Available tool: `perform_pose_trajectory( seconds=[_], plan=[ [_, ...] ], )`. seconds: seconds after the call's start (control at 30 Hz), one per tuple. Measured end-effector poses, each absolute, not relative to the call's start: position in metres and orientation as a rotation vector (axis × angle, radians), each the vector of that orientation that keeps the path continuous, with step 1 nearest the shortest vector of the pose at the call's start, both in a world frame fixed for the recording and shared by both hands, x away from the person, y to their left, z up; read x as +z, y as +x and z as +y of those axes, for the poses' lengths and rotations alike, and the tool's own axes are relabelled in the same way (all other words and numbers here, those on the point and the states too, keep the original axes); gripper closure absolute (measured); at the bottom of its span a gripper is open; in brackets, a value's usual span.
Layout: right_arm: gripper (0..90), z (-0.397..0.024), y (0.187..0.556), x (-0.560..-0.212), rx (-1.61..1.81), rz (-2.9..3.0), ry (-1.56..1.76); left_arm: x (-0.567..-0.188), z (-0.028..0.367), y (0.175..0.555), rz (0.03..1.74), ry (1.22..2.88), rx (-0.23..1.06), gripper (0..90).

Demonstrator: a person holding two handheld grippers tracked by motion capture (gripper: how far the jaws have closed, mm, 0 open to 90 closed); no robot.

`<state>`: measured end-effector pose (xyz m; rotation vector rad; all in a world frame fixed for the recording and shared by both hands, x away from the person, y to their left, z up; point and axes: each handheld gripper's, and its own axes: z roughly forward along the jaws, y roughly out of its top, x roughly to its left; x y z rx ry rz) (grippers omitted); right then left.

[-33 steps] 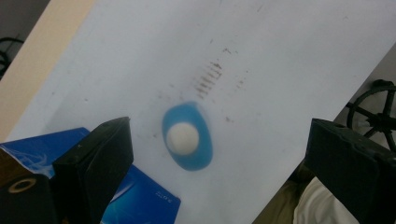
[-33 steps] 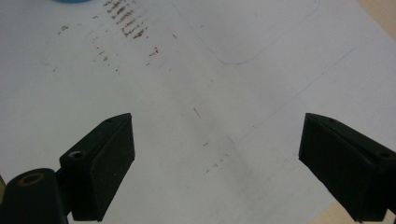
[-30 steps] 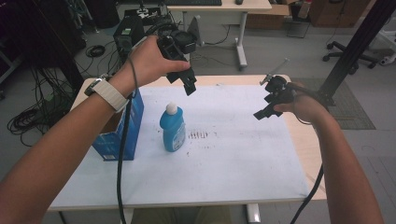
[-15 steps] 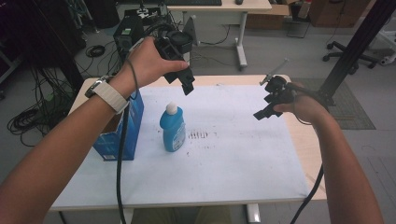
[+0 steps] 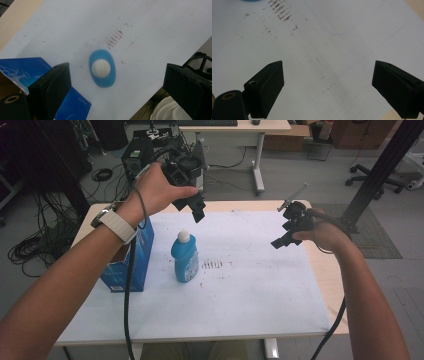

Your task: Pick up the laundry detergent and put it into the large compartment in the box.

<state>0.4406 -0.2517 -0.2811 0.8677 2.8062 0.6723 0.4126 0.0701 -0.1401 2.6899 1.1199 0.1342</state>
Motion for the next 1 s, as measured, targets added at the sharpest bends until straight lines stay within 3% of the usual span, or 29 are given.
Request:
perform_pose_trajectory(
  seconds=[1.0],
  plan=[
    [10.8, -0.246, 0.442, -0.283, 0.668, 2.822, 0.853, -0.169, 0.078, 0.414, 1.299, 2.655, 0.134, 8.4]
  ],
)
